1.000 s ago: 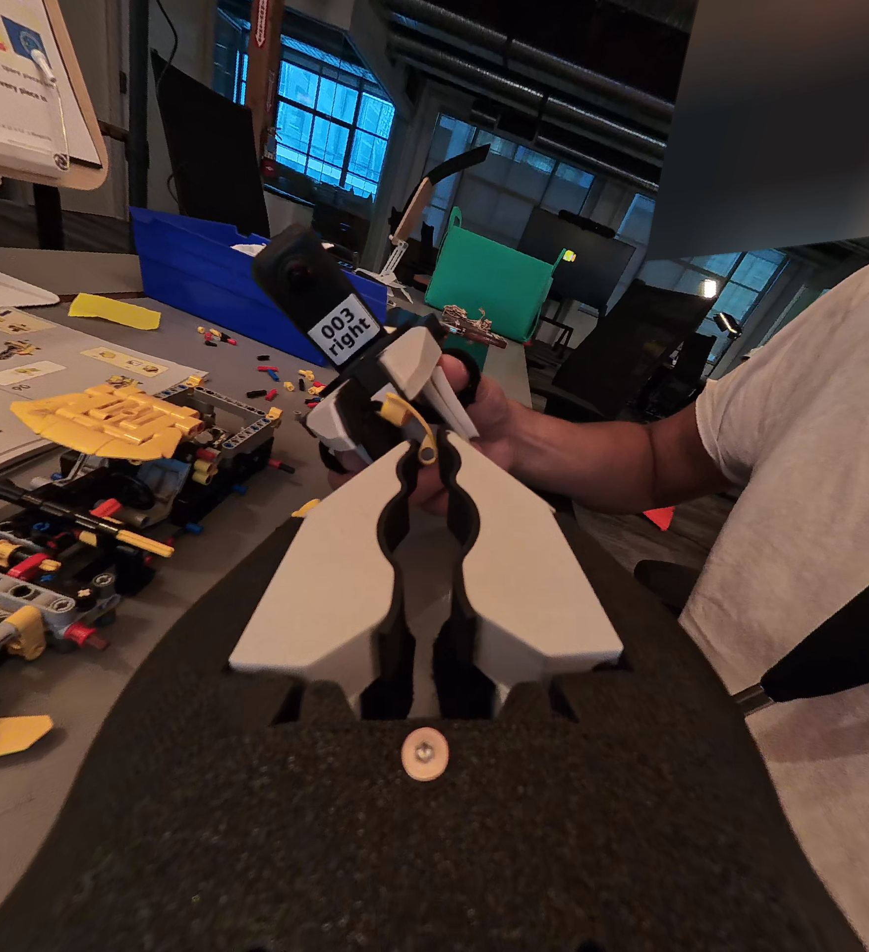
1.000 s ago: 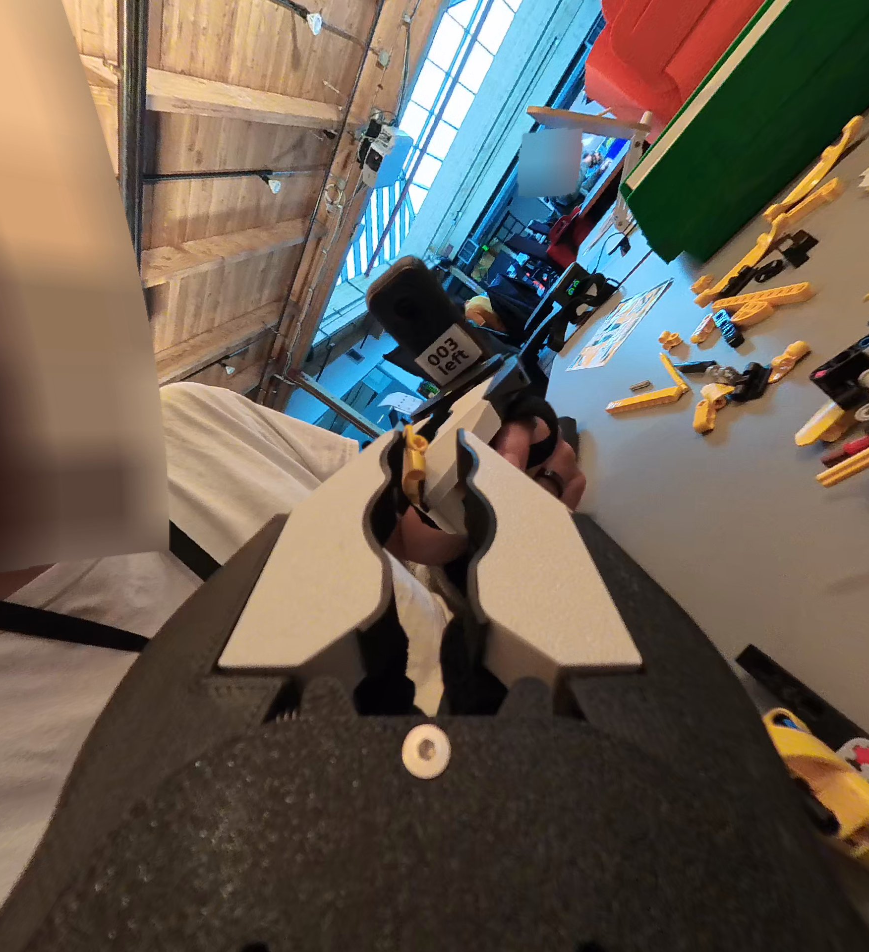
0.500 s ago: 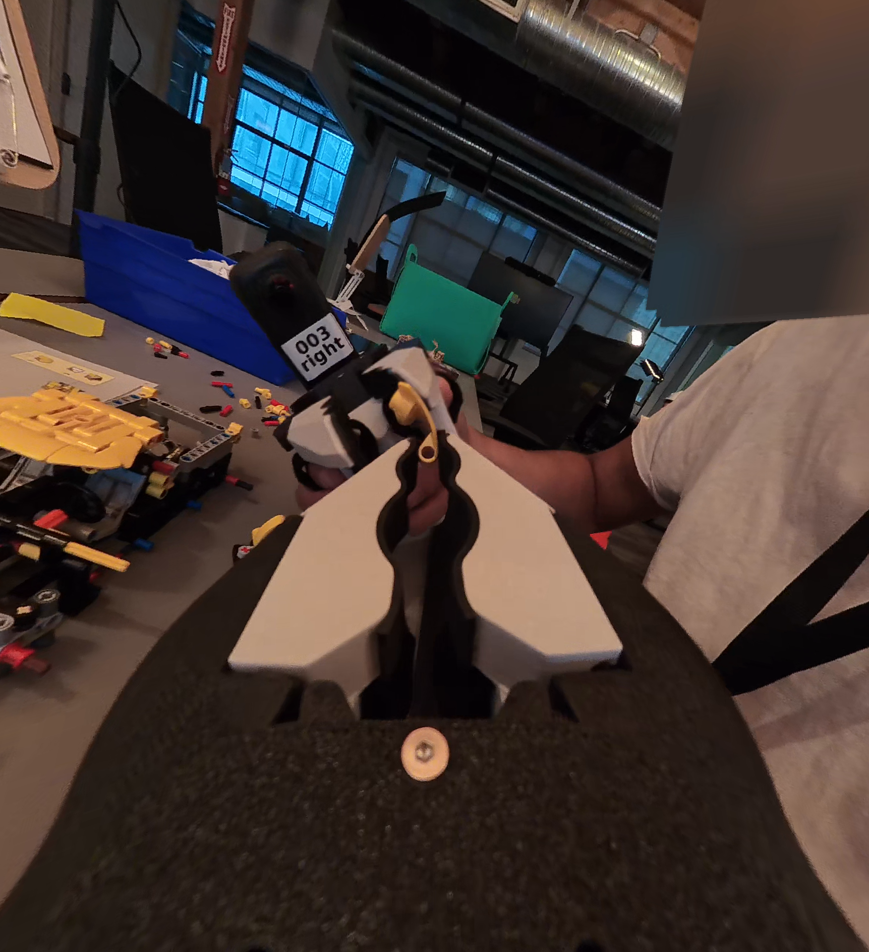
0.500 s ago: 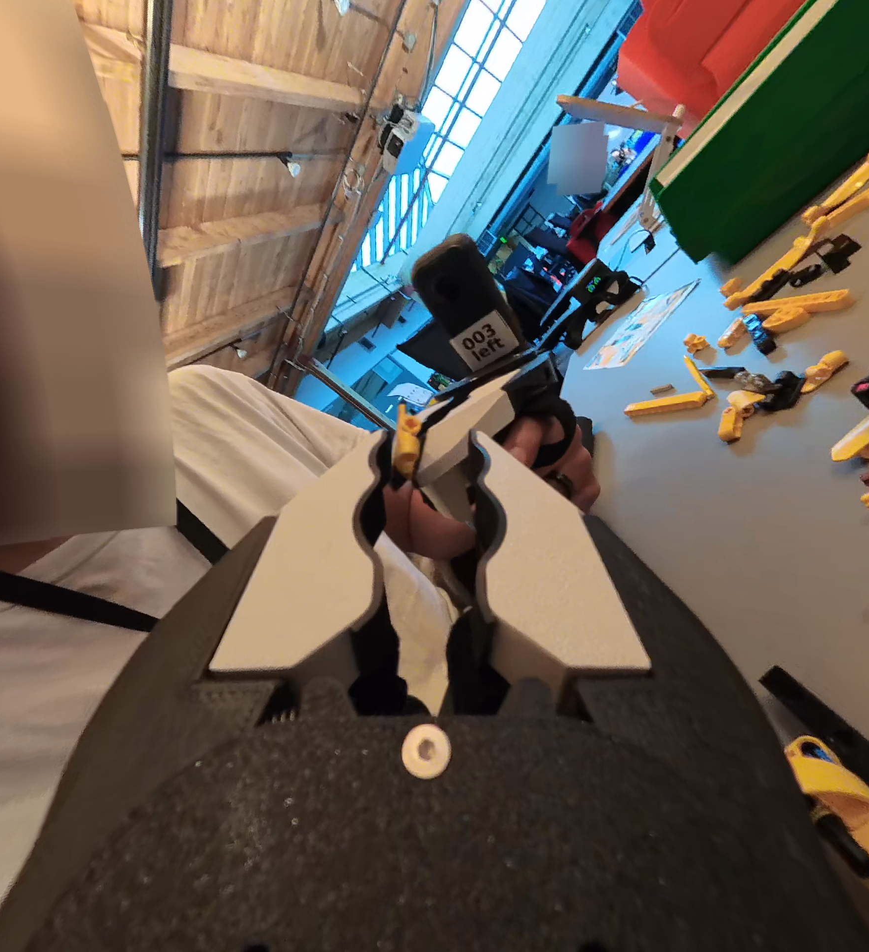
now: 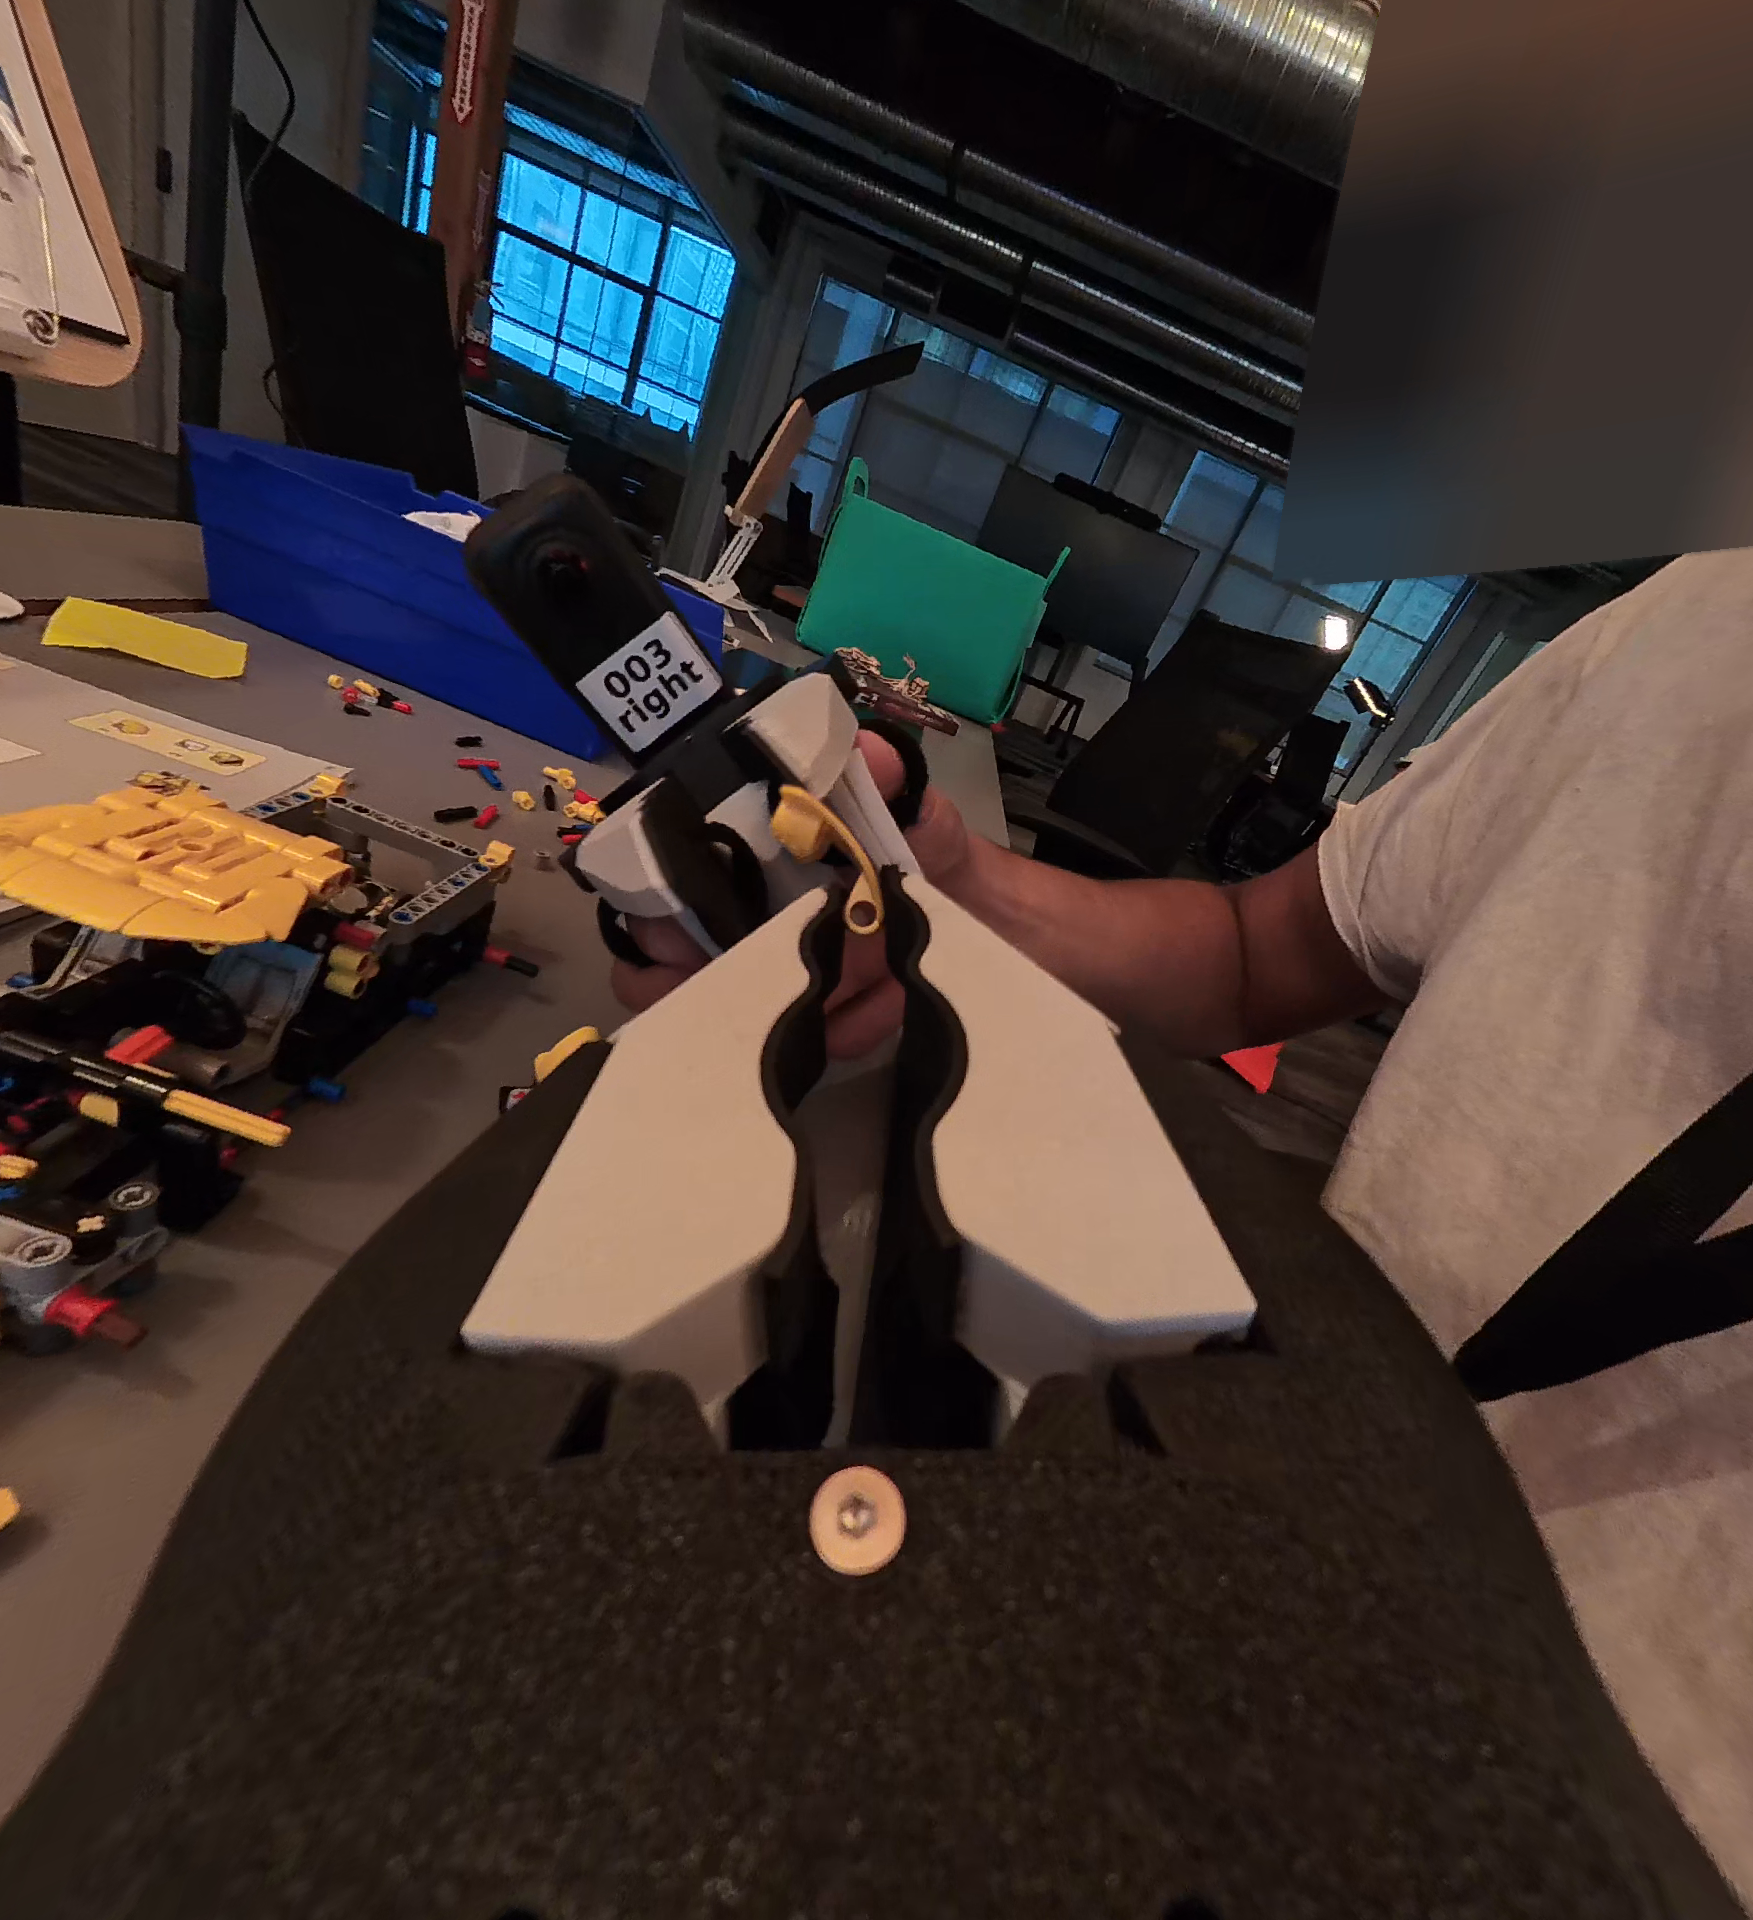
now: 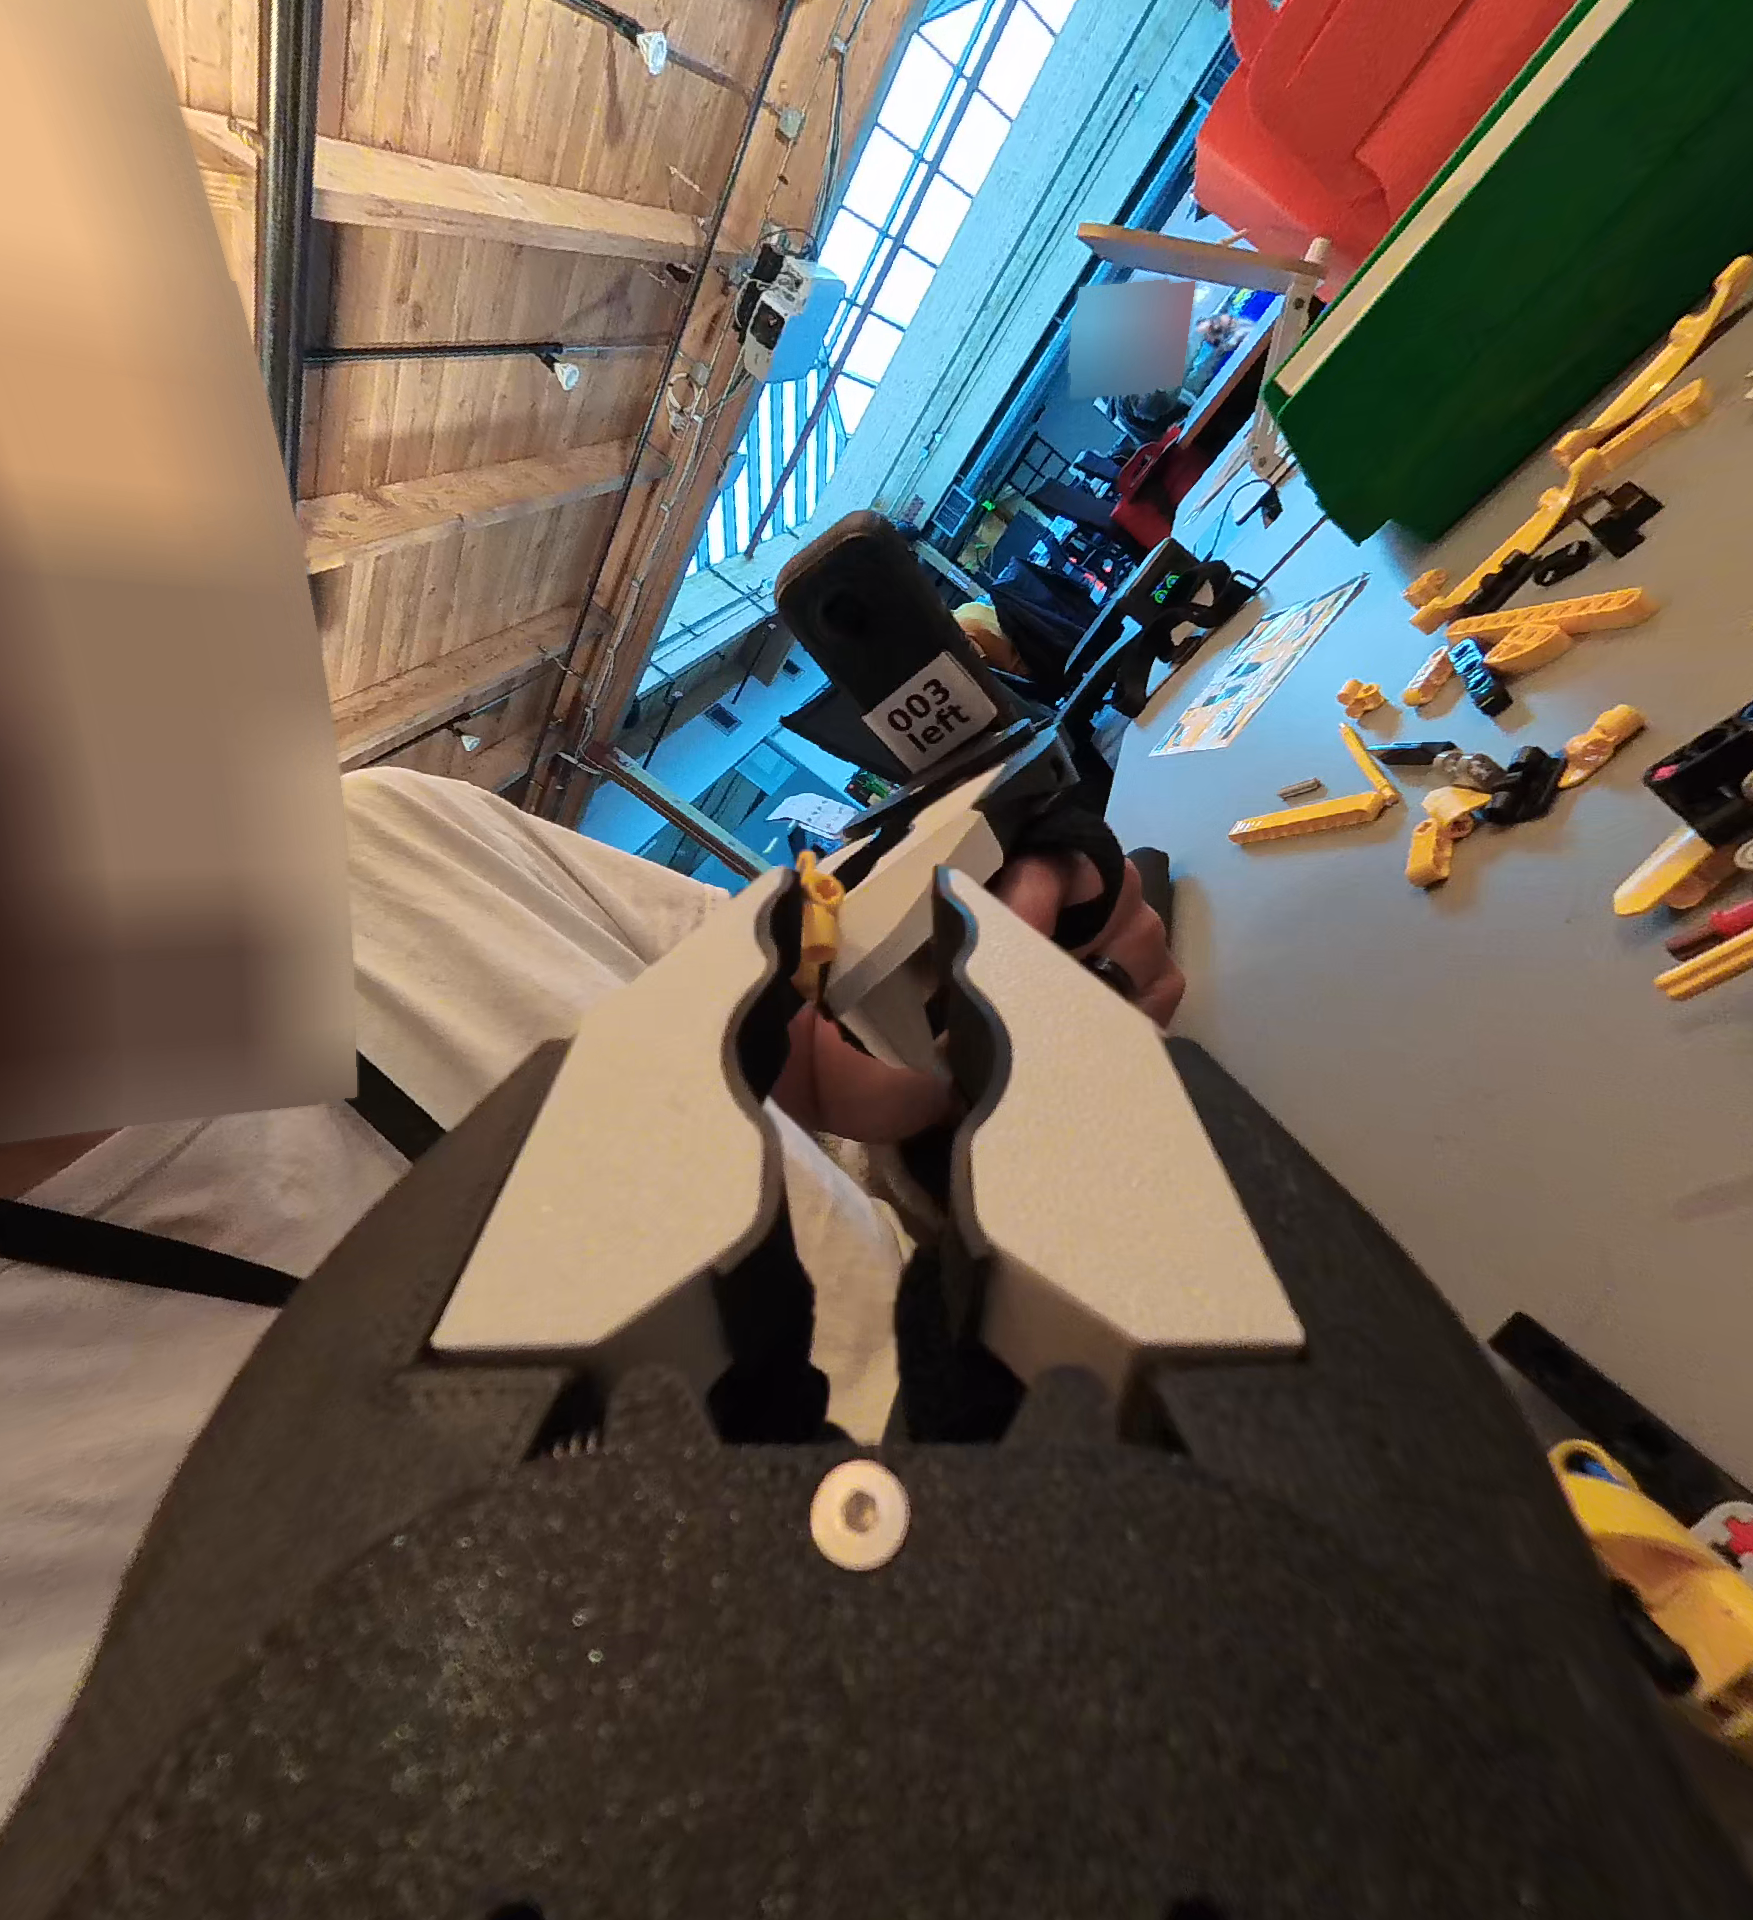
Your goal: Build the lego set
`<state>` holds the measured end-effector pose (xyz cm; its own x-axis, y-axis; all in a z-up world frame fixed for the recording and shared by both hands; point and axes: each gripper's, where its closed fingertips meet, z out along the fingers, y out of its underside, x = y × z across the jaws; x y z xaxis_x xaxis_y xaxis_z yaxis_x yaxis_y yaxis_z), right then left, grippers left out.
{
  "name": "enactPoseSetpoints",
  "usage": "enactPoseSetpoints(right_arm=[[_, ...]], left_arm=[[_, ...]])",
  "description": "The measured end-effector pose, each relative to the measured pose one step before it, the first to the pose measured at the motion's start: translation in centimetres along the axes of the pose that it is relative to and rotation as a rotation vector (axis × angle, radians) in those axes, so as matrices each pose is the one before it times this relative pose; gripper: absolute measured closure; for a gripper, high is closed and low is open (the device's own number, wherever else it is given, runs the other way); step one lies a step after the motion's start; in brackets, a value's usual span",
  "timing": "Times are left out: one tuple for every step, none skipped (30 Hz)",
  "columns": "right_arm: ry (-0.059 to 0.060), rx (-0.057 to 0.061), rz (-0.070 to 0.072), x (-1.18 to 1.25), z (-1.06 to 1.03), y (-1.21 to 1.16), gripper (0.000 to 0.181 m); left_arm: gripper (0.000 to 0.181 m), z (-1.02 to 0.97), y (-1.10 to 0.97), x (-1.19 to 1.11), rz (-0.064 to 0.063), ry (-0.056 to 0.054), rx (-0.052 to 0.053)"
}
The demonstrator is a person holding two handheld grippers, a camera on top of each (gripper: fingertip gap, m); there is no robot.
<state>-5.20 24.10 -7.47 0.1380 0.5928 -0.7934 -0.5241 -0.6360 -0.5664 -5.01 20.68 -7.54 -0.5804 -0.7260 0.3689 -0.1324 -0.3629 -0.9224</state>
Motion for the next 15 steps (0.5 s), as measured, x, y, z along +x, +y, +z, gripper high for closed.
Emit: enactPoseSetpoints(right_arm=[[0.0071, 0.0032, -0.0097, 0.013, -0.048, -0.069, 0.158], [0.0104, 0.0058, -0.0090, 0.063, -0.073, -0.135, 0.159], [0.0100, 0.0112, -0.0101, 0.041, -0.118, -0.225, 0.160], [0.0059, 0.0128, -0.0054, 0.018, -0.143, -0.249, 0.164], [-0.0028, 0.0144, -0.0041, -0.072, -0.174, -0.290, 0.164], [-0.0080, 0.0056, 0.0017, -0.114, -0.128, -0.138, 0.162], [-0.0127, -0.0022, 0.0034, -0.193, -0.057, 0.003, 0.160], [-0.0023, -0.0066, -0.0007, -0.051, 0.028, 0.102, 0.159], [0.0036, -0.0087, -0.0084, -0.005, 0.112, 0.174, 0.158], [0.0036, -0.0134, -0.0066, -0.004, 0.186, 0.244, 0.156], [0.0074, -0.0117, -0.0051, 0.086, 0.205, 0.222, 0.156], [0.0075, -0.0086, -0.0047, 0.112, 0.189, 0.190, 0.156], [0.0079, -0.0100, -0.0009, 0.156, 0.135, 0.189, 0.156], [0.0010, 0.0006, 0.0026, 0.072, 0.020, 0.015, 0.156], [-0.0012, 0.0038, 0.0060, 0.061, -0.079, -0.088, 0.156]], left_arm=[[0.175, -0.004, 0.014, -0.070, -0.0005, -0.0041, -0.0007], [0.174, -0.013, -0.010, -0.053, -0.0065, 0.0008, 0.0005], [0.174, -0.028, -0.018, -0.092, -0.0069, -0.0013, 0.0013], [0.174, -0.033, -0.046, -0.031, -0.0053, 0.0018, 0.0031], [0.174, -0.030, -0.052, -0.007, -0.0058, 0.0024, 0.0039], [0.174, -0.049, -0.031, -0.163, -0.0037, -0.0073, 0.0021], [0.174, -0.053, -0.058, -0.112, -0.0045, -0.0041, 0.0031], [0.174, -0.034, -0.055, 0.038, -0.0075, 0.0064, 0.0039], [0.175, -0.003, 0.002, -0.023, -0.0028, -0.0001, 0.0001], [0.174, 0.037, 0.088, -0.029, 0.0035, -0.0034, -0.0049], [0.174, 0.082, 0.099, 0.083, 0.0052, 0.0023, -0.0062], [0.174, 0.089, 0.137, 0.057, 0.0061, -0.0004, -0.0075], [0.174, 0.077, 0.129, 0.049, 0.0050, -0.0005, -0.0077], [0.174, 0.016, 0.032, 0.022, 0.0039, -0.0005, -0.0019], [0.174, -0.035, -0.033, -0.033, 0.0018, -0.0035, 0.0013]])
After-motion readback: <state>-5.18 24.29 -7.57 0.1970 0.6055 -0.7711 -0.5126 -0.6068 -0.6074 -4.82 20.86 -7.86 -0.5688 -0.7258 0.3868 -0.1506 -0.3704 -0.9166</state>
